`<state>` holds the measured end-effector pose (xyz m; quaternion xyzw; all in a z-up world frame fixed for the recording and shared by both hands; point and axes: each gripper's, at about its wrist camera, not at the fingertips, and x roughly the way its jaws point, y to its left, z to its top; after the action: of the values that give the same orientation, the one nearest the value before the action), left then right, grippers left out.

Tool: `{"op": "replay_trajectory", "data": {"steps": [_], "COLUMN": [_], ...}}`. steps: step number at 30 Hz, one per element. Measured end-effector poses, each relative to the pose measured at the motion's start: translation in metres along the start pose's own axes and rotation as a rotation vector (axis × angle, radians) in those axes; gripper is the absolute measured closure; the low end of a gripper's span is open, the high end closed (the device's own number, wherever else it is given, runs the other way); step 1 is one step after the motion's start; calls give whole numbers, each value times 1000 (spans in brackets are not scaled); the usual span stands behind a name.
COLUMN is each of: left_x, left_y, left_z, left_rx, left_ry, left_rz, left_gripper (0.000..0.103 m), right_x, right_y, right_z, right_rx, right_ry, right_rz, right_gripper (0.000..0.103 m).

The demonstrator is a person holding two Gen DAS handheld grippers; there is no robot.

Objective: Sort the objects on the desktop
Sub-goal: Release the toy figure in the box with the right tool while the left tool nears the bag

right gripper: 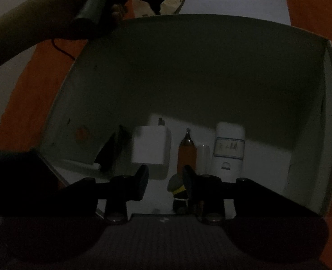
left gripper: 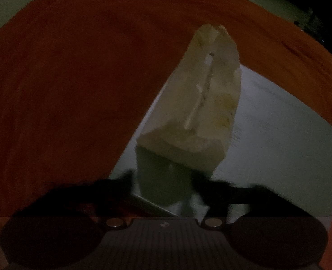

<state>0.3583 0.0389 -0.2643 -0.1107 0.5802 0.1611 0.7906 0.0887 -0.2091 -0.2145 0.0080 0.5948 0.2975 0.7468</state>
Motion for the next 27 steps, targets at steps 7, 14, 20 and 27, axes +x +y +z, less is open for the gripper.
{"op": "replay_trajectory", "data": {"steps": [7, 14, 20, 27], "left_x": [7, 5, -15, -21], "left_y": [6, 31, 30, 20], "left_z": [0, 15, 26, 36], "left_rx": [99, -30, -91, -178], "left_ry": [-33, 82, 18, 5], "left_rz": [-40, -123, -178, -222], "left_gripper": [99, 82, 15, 27], "right_x": [2, 3, 3, 2], "right_y": [1, -3, -3, 5], "right_z": [-4, -7, -7, -2], "right_rx": [-10, 25, 46, 67], "right_ry": [-8, -5, -15, -78], "right_rz": [10, 21, 32, 73], "right_gripper": [66, 61, 59, 58]}}
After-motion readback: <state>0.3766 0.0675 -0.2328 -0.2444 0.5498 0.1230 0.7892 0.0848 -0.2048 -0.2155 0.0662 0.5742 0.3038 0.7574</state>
